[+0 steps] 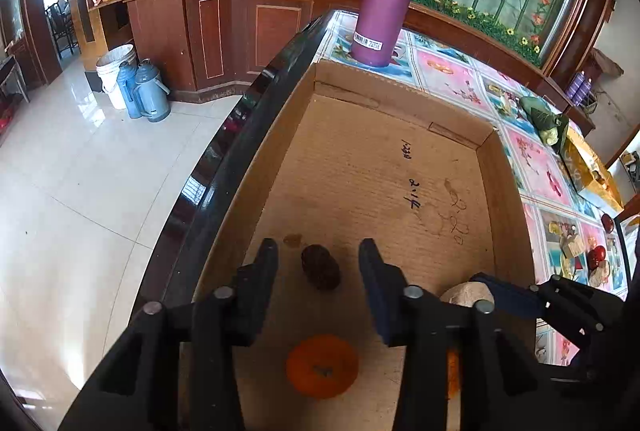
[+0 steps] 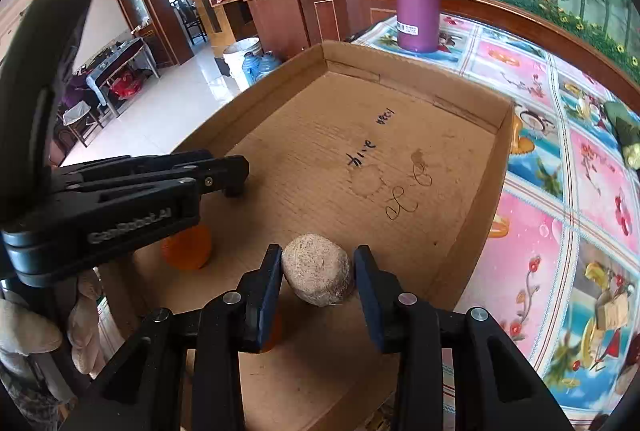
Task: Organize fruits
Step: 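Lower the round beige cake into the tray and open the right tool, then move both open tools back over the fruit on the table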
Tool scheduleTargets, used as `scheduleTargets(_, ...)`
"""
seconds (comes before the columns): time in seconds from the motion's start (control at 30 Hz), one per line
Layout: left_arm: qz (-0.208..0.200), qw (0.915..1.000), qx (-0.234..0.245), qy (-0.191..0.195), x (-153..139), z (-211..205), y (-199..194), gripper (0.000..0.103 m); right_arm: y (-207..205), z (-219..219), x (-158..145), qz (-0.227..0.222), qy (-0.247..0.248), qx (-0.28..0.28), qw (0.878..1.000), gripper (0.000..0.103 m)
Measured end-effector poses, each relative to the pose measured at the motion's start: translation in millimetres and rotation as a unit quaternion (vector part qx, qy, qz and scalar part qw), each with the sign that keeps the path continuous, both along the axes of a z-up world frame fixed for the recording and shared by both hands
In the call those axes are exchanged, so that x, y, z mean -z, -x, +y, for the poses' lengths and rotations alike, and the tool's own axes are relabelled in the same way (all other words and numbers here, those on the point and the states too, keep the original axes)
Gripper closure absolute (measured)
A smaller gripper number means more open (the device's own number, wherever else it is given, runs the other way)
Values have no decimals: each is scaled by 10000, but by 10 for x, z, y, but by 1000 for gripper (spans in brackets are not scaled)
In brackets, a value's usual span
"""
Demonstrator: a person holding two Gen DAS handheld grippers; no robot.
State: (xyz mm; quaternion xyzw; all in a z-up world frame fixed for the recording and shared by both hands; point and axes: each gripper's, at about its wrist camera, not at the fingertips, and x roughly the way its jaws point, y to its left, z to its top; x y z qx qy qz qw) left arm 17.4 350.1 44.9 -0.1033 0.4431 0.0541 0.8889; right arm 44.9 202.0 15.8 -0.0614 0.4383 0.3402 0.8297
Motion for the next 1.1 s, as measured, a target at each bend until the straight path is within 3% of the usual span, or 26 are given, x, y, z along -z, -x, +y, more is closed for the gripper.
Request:
scheduleTargets(0.1,-68,9999,-87,-69,-42,-5,40,49,-15,-18,19,44,-57,38,10000,55)
scheduleTargets(0.17,-128,9997,-148,-143,-86,-12,70,43,-1,-27,-5,-9,-82,42,10000,44)
scheduleTargets(0.47,-556,9968,-367,-449,-422,-107,382,24,160,-163,-225,-309,-157,65,9994,38)
scheduleTargets(0.77,-929,9938,-251,-561,-719,-545,859,24,432,-622,-364,-709,-46,279,9971,34)
scheduleTargets(1.1,-974,9931,189,-629,-767,-1317,1033,24,718,-1685,-422,-959,-45,875,9915,32)
